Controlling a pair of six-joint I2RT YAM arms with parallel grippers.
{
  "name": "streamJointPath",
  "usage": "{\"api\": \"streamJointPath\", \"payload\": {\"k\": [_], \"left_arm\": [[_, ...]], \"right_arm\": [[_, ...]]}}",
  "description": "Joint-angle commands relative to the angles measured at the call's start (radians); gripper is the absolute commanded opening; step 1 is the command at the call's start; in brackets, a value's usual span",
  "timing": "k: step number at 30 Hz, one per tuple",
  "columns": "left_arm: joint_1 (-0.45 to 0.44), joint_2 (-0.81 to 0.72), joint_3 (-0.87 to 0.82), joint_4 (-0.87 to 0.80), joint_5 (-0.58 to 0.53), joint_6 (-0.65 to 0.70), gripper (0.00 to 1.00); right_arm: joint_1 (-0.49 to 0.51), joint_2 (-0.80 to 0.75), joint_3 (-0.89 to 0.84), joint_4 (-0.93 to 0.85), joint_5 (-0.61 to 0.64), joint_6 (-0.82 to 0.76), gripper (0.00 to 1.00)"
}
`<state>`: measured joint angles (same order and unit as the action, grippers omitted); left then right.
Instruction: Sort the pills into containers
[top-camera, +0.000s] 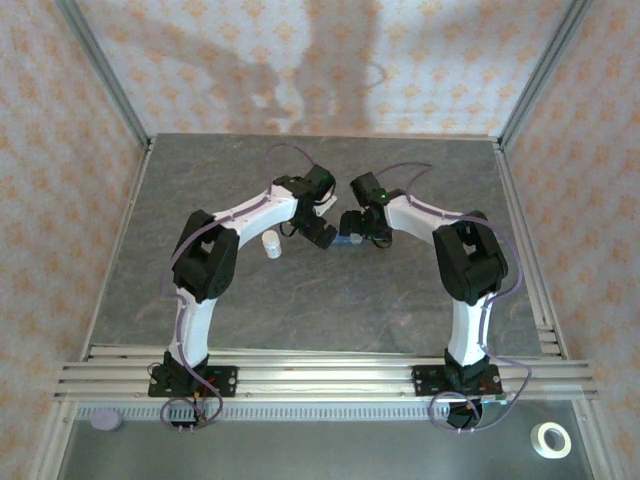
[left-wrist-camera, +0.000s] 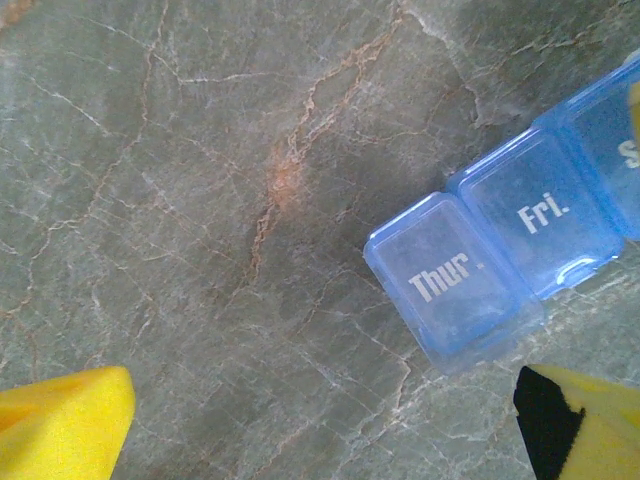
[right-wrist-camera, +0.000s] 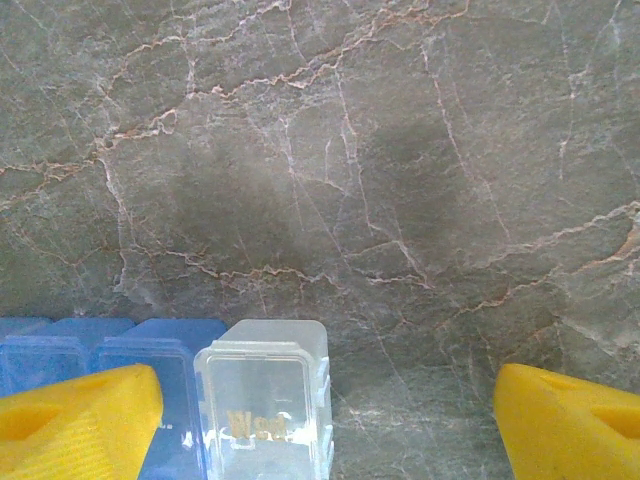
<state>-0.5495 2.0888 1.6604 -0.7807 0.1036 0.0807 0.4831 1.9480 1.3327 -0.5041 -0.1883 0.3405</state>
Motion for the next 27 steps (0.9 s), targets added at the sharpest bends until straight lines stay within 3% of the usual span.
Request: {"api": "streamJointPath", "payload": {"k": [1, 27], "left_arm": [[-0.001, 0.022, -0.011, 0.004, -0.004, 0.014, 1.0], [0.041, 0.103, 0.157, 0.006, -0.032, -0.022, 1.0]], "right_arm": [[-0.001, 0.026, -0.027, -0.031, 0.018, 0.004, 0.88], [-0.001, 0.038, -0.036, -0.03, 0.008, -0.001, 0.88]]}}
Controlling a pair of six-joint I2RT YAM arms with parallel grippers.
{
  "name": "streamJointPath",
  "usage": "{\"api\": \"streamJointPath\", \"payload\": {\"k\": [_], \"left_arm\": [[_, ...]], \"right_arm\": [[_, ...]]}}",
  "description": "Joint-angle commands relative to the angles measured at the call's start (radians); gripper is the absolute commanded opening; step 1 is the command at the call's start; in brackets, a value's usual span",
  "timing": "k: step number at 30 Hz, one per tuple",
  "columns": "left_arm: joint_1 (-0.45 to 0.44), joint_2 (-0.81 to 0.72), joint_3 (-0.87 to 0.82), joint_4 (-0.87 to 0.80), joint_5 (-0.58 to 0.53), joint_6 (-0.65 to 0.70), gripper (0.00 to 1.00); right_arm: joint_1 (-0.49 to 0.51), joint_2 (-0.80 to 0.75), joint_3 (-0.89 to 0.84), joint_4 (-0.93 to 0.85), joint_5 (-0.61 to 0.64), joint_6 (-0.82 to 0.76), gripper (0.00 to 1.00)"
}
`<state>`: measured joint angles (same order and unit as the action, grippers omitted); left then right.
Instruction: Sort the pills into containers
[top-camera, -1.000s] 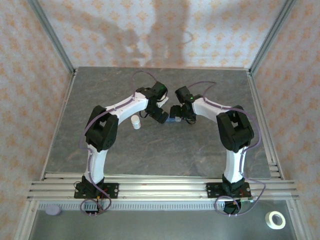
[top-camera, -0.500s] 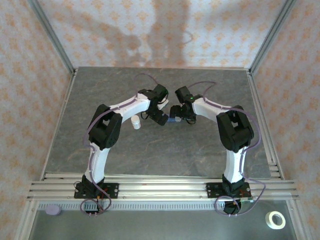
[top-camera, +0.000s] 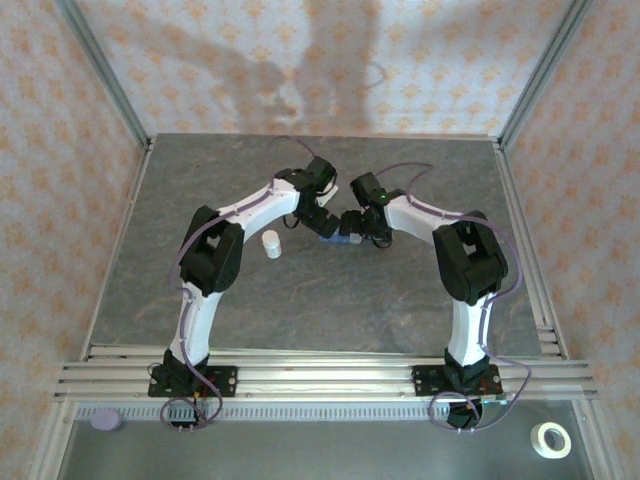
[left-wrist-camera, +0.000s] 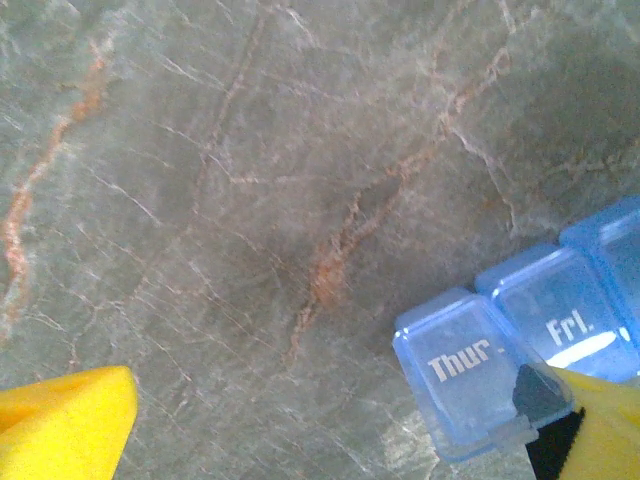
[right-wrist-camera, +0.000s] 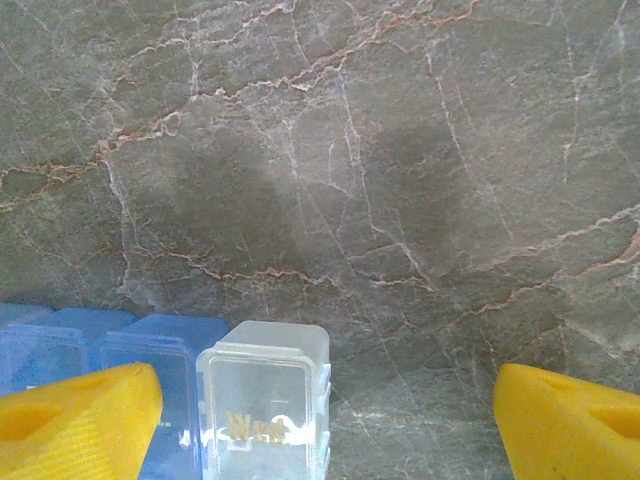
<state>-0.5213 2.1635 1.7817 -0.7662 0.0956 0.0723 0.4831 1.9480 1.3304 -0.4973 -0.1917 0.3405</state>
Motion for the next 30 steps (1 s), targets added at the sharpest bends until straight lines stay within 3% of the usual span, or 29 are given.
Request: {"api": "streamJointPath", "payload": {"k": [1, 19, 30], "left_arm": [[0.014, 0.033, 0.041, -0.01, -0.024, -0.013, 1.0], [0.055, 0.126, 0.155, -0.028, -0.003, -0.031, 1.0], [0.07, 0.091, 0.22, -0.042, 0.035, -0.074, 1.0]], "right_arm": [[-0.001, 0.038, -0.034, -0.035, 0.01, 0.0, 0.88], [-0.001, 0.04, -0.037, -0.038, 0.003, 0.002, 0.88], [-0.001, 0.018, 0.036, -0.088, -0.006, -0.012, 0.88]]}}
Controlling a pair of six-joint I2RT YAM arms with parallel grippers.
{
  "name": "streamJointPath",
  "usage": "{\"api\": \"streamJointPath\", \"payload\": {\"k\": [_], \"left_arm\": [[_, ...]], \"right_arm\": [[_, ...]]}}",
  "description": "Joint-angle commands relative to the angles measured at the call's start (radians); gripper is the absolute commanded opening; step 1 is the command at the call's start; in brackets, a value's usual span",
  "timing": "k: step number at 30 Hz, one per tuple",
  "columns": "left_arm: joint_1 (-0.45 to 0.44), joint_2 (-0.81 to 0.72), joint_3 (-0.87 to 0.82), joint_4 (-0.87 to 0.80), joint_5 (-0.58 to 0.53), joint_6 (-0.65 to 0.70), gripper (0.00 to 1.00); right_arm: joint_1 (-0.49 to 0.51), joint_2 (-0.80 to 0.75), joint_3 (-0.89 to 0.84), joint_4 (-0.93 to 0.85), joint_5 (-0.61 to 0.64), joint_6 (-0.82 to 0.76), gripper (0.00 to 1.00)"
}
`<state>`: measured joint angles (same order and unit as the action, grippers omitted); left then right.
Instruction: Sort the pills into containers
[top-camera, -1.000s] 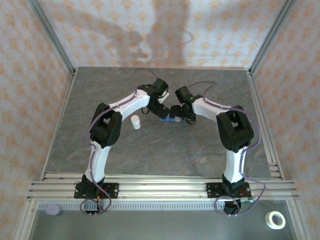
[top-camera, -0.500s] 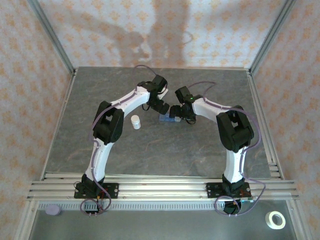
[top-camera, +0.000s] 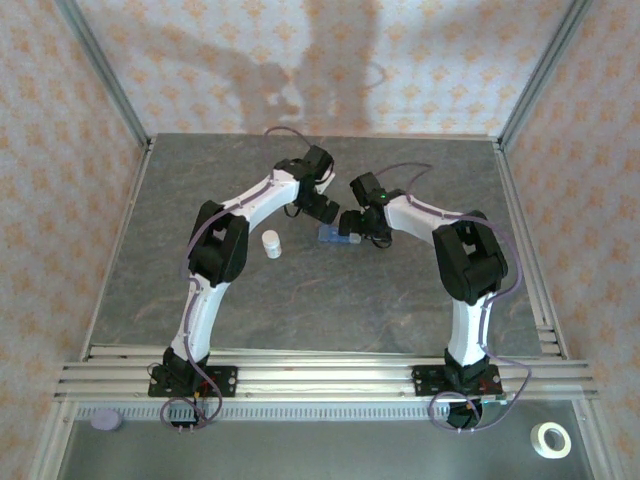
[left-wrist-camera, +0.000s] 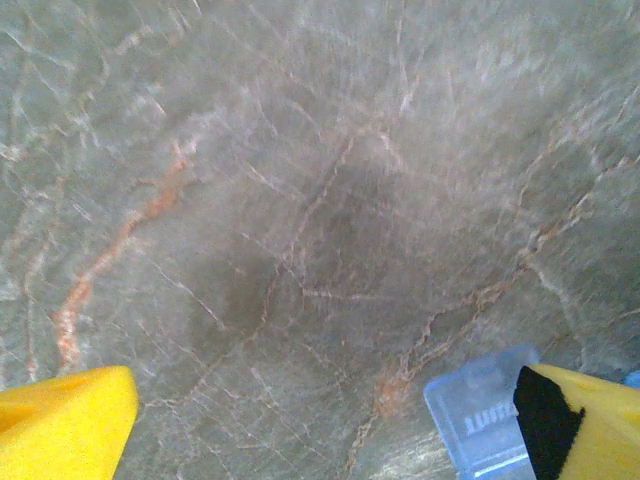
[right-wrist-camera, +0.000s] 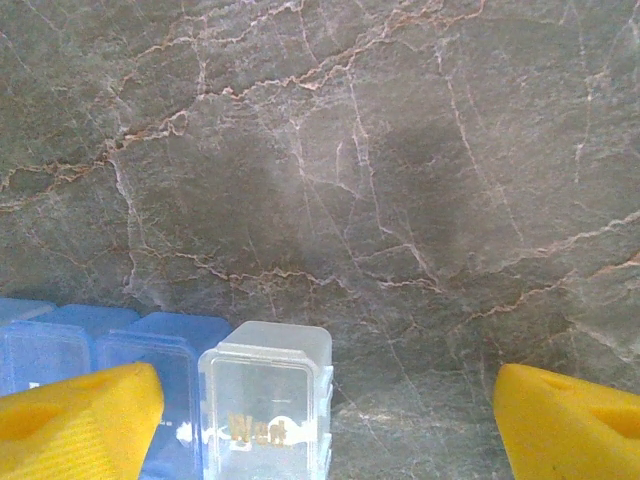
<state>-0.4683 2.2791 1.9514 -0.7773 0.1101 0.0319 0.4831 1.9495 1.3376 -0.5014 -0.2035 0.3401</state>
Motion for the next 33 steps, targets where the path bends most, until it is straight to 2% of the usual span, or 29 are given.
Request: {"api": "streamJointPath", "payload": {"k": [1, 6, 13, 33], "left_arm": [[0.02, -0.035, 0.056, -0.032, 0.026, -0.042, 1.0], [0.041, -0.12, 0.039, 0.01, 0.065, -0.121, 1.0], [0.098, -0.302, -0.146, 0.18, 0.127, -0.265, 1.0], [0.12, -0.564, -0.457, 0.322, 0.105, -0.306, 1.0]], "right_arm": [[-0.001, 0.012, 0.043, -0.092, 0.007, -0.014, 0.88], [-0.001, -0.03, 0.099, -0.138, 0.025, -0.033, 0.88], [-0.001, -0.097, 0.123, -0.158, 0.035, -0.045, 0.88], [-0.001, -0.138, 0.037, -0.135, 0.047, -0.07, 0.89]]}}
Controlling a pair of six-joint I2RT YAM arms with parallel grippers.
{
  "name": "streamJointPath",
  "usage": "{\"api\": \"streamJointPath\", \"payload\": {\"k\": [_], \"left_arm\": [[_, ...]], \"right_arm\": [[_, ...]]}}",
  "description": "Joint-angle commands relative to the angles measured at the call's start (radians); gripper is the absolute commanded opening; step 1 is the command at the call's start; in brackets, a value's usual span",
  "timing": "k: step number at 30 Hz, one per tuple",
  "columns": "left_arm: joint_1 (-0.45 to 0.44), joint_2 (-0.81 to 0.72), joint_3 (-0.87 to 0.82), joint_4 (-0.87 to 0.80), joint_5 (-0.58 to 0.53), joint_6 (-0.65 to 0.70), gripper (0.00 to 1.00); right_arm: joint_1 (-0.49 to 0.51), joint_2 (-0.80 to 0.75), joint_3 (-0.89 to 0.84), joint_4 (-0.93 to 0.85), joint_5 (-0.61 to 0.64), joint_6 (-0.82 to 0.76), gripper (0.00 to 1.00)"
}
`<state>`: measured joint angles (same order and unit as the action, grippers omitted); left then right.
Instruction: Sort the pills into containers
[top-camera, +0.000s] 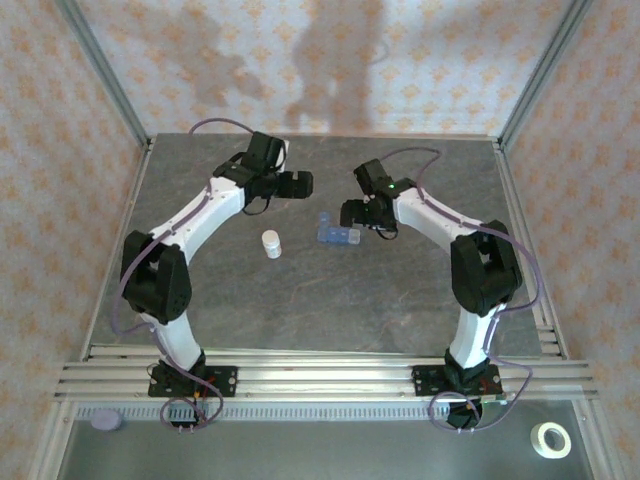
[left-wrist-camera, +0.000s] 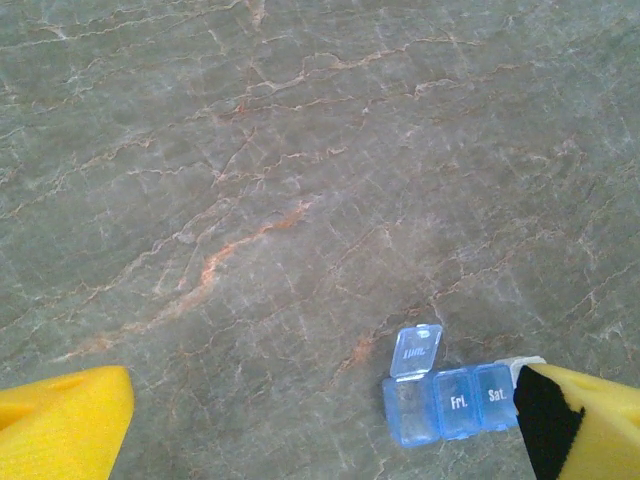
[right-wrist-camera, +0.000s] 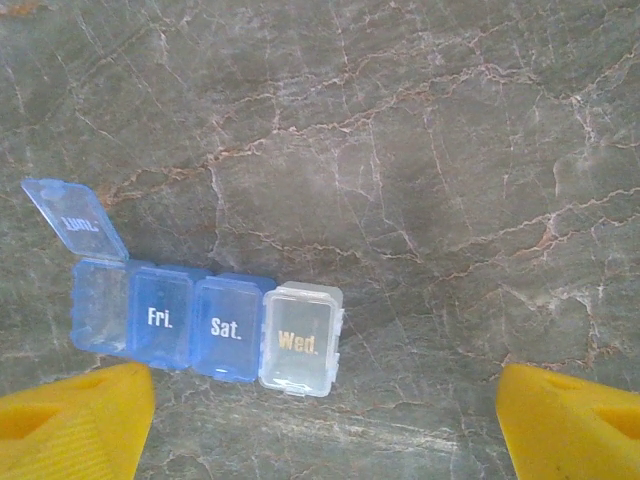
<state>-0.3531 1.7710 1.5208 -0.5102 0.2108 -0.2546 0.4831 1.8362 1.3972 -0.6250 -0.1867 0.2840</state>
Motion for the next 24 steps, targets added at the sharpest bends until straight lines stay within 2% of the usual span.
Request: {"api": "streamJointPath", "payload": {"k": [1, 8, 15, 24], "left_arm": [[0.005, -0.061, -0.03, 0.053, 0.004, -0.022, 1.0], [0.012, -0.128, -0.112, 0.096, 0.006, -0.053, 1.0], [0.021, -0.203, -0.198, 0.141, -0.003, -0.078, 1.0], [0.046, -0.273, -0.297, 0.194, -0.021, -0.126, 1.0]], "right_arm": [[-0.001, -0.02, -0.023, -0.01, 0.032, -0.011, 0.9], [-0.001, -0.024, -0.05, 0.003, 0.061, 0.003, 1.0], [-0.001, -0.032, -0.052, 0.002, 0.146, 0.014, 1.0], [0.001, -0.032, -0.025, -0.001, 0.061, 0.023, 1.0]]}}
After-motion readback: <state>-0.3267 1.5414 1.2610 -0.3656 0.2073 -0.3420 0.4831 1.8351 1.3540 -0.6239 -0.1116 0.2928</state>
